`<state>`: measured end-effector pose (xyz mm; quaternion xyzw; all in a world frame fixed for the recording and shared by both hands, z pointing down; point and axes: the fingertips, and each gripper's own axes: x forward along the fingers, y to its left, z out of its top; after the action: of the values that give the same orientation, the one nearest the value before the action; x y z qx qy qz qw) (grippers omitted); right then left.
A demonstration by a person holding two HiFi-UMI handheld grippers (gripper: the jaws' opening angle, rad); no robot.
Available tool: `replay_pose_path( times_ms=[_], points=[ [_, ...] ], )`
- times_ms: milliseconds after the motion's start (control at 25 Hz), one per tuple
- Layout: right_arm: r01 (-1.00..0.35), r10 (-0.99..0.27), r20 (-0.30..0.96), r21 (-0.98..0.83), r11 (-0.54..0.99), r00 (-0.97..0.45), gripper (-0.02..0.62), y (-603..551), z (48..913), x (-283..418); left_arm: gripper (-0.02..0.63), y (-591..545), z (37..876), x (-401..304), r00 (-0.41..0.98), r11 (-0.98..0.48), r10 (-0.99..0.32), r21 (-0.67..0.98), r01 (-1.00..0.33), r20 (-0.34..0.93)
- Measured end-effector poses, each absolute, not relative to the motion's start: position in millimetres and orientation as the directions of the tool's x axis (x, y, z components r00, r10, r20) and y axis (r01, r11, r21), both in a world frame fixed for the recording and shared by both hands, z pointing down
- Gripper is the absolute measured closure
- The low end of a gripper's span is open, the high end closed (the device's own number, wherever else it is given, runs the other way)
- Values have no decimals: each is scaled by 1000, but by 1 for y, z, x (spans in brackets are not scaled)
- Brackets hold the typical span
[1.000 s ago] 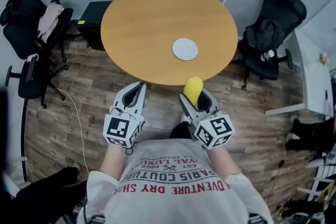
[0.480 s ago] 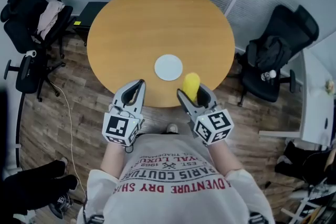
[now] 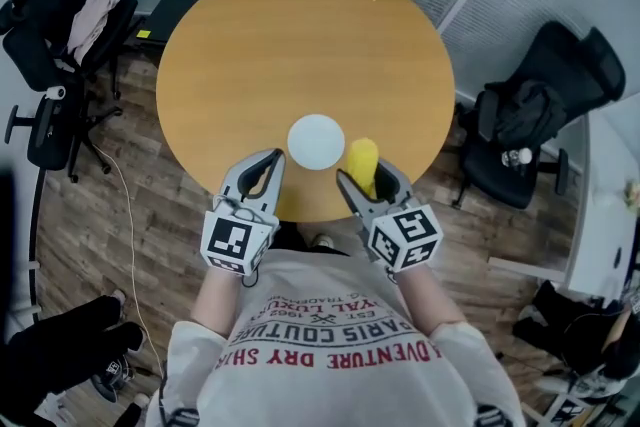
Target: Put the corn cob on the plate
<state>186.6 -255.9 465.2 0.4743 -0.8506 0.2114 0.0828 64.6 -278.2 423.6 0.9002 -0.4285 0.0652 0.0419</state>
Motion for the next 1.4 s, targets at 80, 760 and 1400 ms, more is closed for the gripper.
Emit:
replay_pose_path(
  times_ms=[80, 760, 1400],
  points=[
    [-845, -764, 365, -285, 452, -532, 327, -269, 476, 183, 572, -290, 432, 62, 641, -644, -752, 41, -764, 151],
    [-879, -579, 672, -264, 397, -463, 327, -344, 619, 144, 572, -384, 489, 23, 678, -673, -698, 114, -731, 232],
    [-874, -394, 807, -286, 393, -441, 327, -361, 702, 129, 572, -407, 531, 5, 645, -621, -698, 183, -762, 311]
  ],
)
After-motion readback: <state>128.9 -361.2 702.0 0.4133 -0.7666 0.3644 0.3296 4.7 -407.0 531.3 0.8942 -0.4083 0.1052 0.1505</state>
